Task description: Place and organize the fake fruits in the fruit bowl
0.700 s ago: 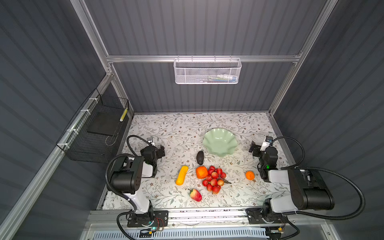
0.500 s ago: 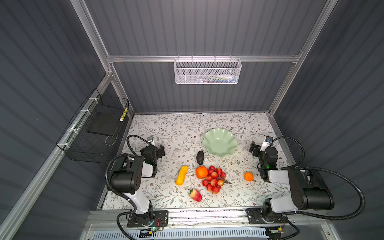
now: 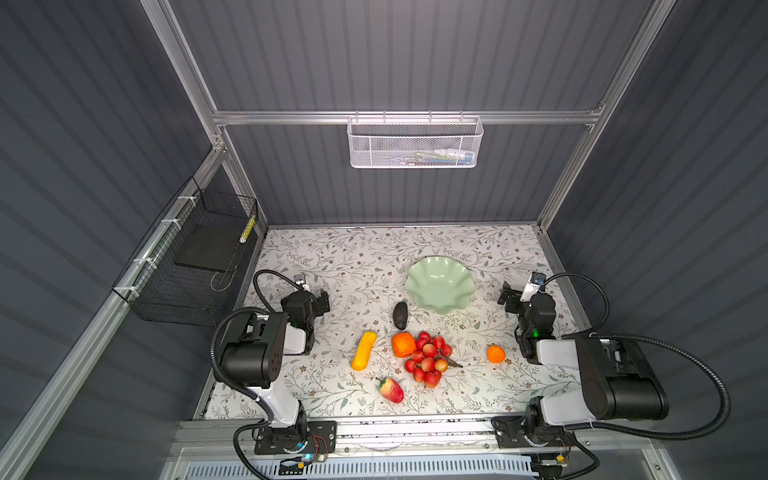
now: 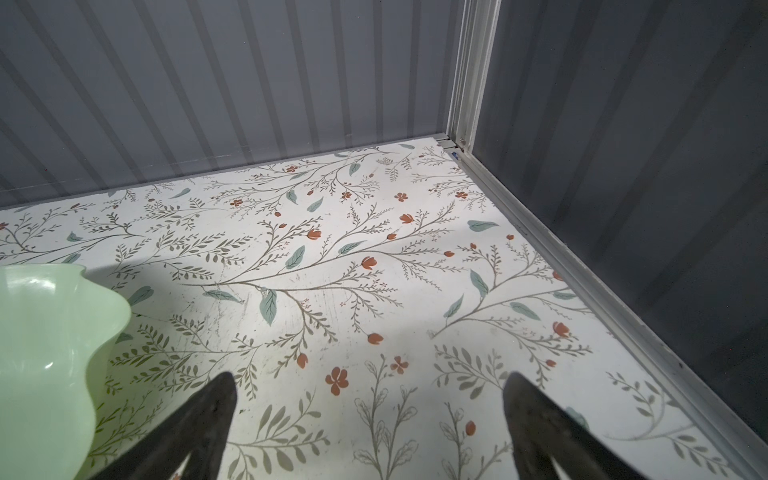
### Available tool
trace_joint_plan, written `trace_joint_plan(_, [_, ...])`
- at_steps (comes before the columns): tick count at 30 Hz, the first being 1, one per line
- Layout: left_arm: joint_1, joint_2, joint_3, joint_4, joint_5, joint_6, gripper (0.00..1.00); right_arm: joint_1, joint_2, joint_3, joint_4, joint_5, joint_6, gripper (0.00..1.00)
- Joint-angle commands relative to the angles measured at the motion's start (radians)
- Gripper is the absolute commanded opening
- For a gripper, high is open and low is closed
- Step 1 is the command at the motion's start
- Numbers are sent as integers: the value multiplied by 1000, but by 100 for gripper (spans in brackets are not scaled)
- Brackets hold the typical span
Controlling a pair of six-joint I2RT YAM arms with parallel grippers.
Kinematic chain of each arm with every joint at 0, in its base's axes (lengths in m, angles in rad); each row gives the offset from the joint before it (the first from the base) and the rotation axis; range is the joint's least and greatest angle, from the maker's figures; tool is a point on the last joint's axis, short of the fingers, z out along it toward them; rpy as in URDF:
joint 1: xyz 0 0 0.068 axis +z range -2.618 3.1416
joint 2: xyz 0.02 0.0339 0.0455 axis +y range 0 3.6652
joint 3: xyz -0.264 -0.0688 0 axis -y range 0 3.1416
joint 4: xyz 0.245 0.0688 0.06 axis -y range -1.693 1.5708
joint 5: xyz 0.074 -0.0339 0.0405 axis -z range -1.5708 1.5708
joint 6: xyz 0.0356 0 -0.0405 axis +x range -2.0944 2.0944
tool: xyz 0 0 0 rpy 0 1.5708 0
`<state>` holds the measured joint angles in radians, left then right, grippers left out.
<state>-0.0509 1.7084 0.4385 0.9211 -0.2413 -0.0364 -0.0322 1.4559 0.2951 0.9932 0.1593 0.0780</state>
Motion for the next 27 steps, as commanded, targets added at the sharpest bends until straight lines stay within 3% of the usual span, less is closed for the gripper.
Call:
trace_joint_plan(1, [-3, 5, 16, 17, 7, 9, 100, -3, 5, 19, 4, -6, -2, 99])
trace_joint_plan(16, [-2, -25, 2, 20, -5, 0, 100, -3, -2, 12, 22, 4, -3, 99])
trace_joint_plan(18, [-2, -56, -10, 12, -23, -6, 100, -2, -71, 41, -91, 17, 3, 99])
trace_joint_plan(21, [-3, -107, -30, 4, -29, -7, 100, -2, -183, 170, -420, 54, 31, 99])
trace_joint_plan(23, [-3, -158, -25, -48, -36, -6, 100, -2, -220, 256, -589, 97, 150, 99])
trace_joint_plan(25, [-3, -232, 7, -169, -48, -28, 100, -1, -233, 319, -699, 69, 285, 99])
trace_joint_plan(27, [-2, -305, 45, -295, -58, -83, 100, -6, -240, 377, -817, -60, 280, 99])
